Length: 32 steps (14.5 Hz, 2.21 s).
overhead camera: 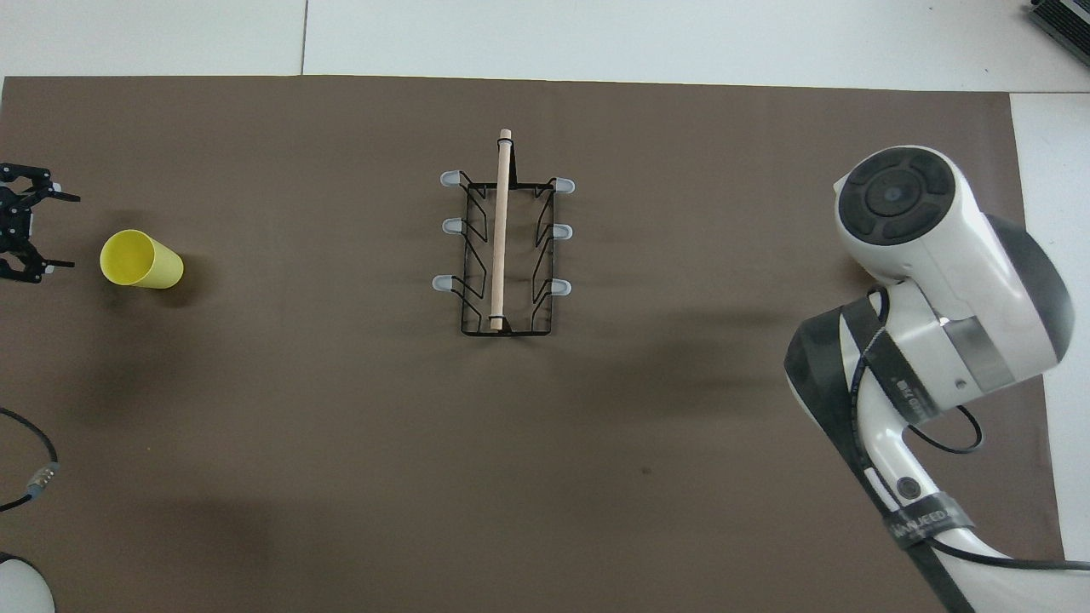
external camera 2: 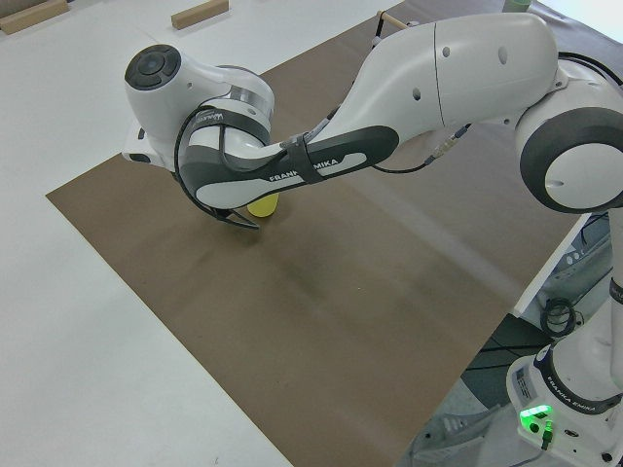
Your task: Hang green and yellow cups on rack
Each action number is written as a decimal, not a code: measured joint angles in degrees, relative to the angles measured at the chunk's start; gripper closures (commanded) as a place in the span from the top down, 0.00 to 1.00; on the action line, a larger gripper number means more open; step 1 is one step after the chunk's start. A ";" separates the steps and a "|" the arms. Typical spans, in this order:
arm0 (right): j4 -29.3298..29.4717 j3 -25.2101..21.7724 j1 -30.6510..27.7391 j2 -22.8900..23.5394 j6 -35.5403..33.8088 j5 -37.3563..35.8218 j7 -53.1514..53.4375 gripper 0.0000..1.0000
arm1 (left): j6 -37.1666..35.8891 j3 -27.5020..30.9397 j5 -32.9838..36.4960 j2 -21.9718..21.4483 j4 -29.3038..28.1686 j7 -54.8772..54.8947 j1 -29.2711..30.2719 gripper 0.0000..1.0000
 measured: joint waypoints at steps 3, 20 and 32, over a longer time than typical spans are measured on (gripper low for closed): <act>-2.67 -0.12 -0.05 1.96 4.11 -6.43 -0.22 1.00 | -5.31 -0.04 -3.99 0.06 -1.58 -4.17 1.37 1.00; -8.04 -0.29 -0.76 15.21 14.92 -26.77 6.65 1.00 | -2.72 -0.77 -28.03 -7.58 -23.12 -5.56 -1.14 1.00; -11.03 -0.52 -1.78 17.41 17.29 -37.37 12.16 1.00 | -1.84 -1.01 -31.55 -8.82 -24.81 4.87 -1.84 0.00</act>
